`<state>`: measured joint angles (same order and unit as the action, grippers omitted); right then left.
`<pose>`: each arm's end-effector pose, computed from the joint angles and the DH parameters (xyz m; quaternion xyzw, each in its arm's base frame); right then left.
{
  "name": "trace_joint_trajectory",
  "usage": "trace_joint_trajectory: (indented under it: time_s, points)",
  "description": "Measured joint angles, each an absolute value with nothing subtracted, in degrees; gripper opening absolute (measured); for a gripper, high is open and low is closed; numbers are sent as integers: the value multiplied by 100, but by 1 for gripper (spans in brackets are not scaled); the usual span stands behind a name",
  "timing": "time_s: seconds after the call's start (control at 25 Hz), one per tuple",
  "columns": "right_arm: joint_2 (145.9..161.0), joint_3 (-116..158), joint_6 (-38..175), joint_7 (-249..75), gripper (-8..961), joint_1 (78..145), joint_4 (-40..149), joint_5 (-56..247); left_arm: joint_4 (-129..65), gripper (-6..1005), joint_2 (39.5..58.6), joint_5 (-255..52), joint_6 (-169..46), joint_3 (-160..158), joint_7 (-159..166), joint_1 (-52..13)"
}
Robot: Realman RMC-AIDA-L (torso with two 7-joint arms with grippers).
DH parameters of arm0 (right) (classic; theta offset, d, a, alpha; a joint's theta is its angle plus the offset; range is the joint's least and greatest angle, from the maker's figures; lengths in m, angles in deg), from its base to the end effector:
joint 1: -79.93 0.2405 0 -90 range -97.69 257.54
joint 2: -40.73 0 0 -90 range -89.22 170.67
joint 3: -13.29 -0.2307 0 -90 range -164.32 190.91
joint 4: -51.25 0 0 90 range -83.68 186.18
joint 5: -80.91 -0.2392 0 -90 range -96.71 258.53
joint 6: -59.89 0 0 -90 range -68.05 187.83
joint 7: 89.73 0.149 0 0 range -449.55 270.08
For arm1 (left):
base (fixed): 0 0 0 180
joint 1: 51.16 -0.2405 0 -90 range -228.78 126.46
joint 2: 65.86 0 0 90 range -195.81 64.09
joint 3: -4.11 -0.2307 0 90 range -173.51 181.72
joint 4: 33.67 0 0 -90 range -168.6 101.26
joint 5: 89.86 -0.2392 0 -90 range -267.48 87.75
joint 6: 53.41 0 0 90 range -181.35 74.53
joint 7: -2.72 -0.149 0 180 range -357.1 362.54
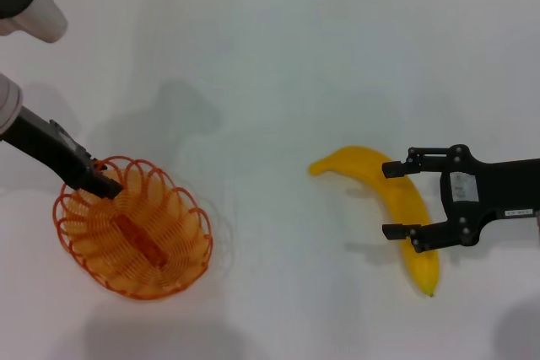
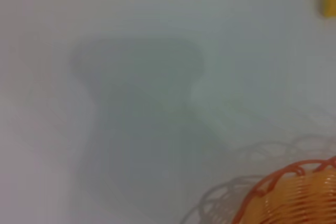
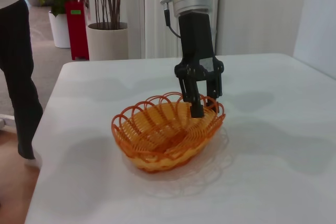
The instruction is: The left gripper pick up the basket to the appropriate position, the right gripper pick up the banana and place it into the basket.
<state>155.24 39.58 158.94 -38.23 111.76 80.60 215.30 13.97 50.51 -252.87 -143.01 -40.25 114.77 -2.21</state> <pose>0.2979 0.3043 0.0165 -0.9794 0.0424 0.1792 0.0826 -0.2346 0.4036 0.0443 -0.9357 -0.2805 0.1835 0.1100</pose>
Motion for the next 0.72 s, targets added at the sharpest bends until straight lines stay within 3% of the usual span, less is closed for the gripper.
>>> trace_joint_trajectory:
  time_s: [0.04, 0.6, 0.72]
  points:
    - [15524, 3958, 15893, -3823, 826, 11176, 8060, 21530, 1384, 482, 5051, -25287, -14313, -4048, 11477, -210]
    - [15524, 3957, 15894, -3823, 825, 11183, 8060, 21530, 1373, 412, 5050, -25282, -14311, -4059, 11579, -207]
    - [15524, 3957, 15894, -3823, 825, 11188, 8060, 21530, 1372, 291, 5050, -25282, -14302, -4068, 11600, -208]
